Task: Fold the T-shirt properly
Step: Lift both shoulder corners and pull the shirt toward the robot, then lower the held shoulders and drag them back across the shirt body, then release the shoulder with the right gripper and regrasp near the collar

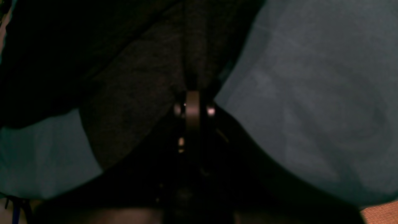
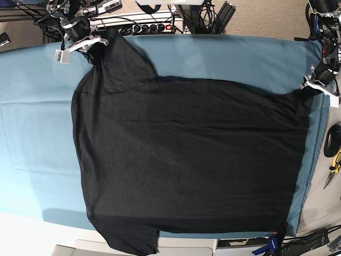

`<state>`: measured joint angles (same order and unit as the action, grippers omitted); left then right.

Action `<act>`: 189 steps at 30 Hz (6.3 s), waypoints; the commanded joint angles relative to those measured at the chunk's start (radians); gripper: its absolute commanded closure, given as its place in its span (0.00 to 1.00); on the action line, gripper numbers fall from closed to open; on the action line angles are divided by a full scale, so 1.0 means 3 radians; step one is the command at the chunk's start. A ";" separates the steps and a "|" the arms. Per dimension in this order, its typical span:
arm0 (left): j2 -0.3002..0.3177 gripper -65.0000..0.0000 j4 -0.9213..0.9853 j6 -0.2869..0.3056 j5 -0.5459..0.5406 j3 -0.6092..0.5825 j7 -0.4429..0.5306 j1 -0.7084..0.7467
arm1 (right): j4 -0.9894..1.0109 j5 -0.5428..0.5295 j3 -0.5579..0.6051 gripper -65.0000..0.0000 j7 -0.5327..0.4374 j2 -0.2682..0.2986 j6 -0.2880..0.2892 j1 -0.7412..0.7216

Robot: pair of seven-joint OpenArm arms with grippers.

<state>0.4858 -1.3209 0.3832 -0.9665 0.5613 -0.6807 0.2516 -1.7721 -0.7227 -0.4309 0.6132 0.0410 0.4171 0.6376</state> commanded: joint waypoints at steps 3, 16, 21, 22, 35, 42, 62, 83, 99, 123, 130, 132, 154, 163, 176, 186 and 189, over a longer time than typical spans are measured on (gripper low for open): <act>0.0120 1.00 -0.0039 0.0011 -0.0078 0.0013 -0.0027 0.0034 | -0.0017 0.0191 -0.0041 1.00 0.0276 0.0013 -0.0005 0.0118; 0.0209 1.00 -0.1003 0.0011 -0.0134 0.0061 -0.0038 0.0736 | -0.1167 0.0102 -0.0643 1.00 0.0317 0.0262 0.0121 0.0879; 0.0209 1.00 -0.1334 0.0011 -0.0153 0.0416 -0.0037 0.1124 | -0.1208 0.0078 -0.0771 1.00 0.0329 0.0501 0.0121 0.1078; 0.0209 1.00 -0.1376 0.0011 -0.0189 0.0505 -0.0039 0.1198 | -0.1208 0.0076 -0.0801 1.00 0.0331 0.0549 0.0121 0.1111; 0.0041 1.00 -0.1461 0.0163 -0.0468 0.0828 -0.0126 0.1829 | -0.1208 -0.0202 -0.1101 1.00 0.0465 0.0787 0.0207 0.1484; -0.0089 1.00 -0.1461 0.0281 -0.0601 0.0829 -0.0170 0.2063 | -0.1208 -0.0276 -0.1101 1.00 0.0505 0.0786 0.0210 0.1729; -0.0206 1.00 -0.1471 0.0387 -0.0797 0.0830 -0.0266 0.2303 | -0.1208 -0.0462 -0.1101 1.00 0.0615 0.0668 0.0291 0.2143; -0.0177 1.00 -0.1873 0.0510 -0.0556 0.0837 -0.0149 0.2110 | -0.1208 -0.0874 -0.1588 1.00 0.0641 0.0676 0.0521 0.1326; -0.0017 1.00 -0.1909 0.0356 -0.0022 0.0710 0.0069 0.1573 | -0.1198 -0.0188 -0.0965 1.00 0.0458 0.0675 0.0495 0.0238; 0.0270 1.00 -0.1050 0.0182 0.0768 -0.0286 0.0305 0.0378 | 0.0537 0.0483 -0.0350 1.00 0.0290 0.0676 0.0454 -0.1584; 0.0367 1.00 -0.0870 0.0065 0.0807 -0.0292 0.0331 0.0261 | 0.0905 0.0484 -0.0350 1.00 0.0271 0.0676 0.0455 -0.1857; 0.0376 1.00 -0.0867 0.0066 0.0807 -0.0292 0.0328 0.0262 | 0.0970 0.0483 -0.0350 1.00 0.0266 0.0676 0.0455 -0.1933; 0.0483 1.00 -0.0867 0.0069 0.0791 -0.0294 0.0380 0.0247 | 0.1049 0.0754 0.0430 1.00 0.0145 0.0752 0.0439 -0.2071; 0.0635 1.00 -0.0868 0.0070 0.0765 -0.0294 0.0376 0.0184 | 0.1049 0.0771 0.0427 1.00 0.0164 0.0917 0.0326 -0.2070; 0.0633 1.00 -0.0868 0.0187 0.0538 -0.0294 0.0378 0.0184 | 0.1049 0.0841 0.0427 1.00 0.0148 0.0914 0.0215 -0.2069; 0.0633 1.00 -0.0868 0.0209 0.0451 -0.0304 0.0378 0.0058 | 0.1049 0.0843 0.0427 1.00 0.0148 0.0913 0.0079 -0.2069; 0.0633 1.00 -0.0868 0.0209 0.0453 -0.0365 0.0378 0.0046 | 0.1049 0.0936 0.0427 1.00 0.0125 0.0908 -0.0112 -0.2069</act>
<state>0.6514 -1.5684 0.4419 -0.8162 0.4438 -0.5919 0.2756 -1.4414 -0.4332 -0.2981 0.6796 0.2985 0.3874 0.0330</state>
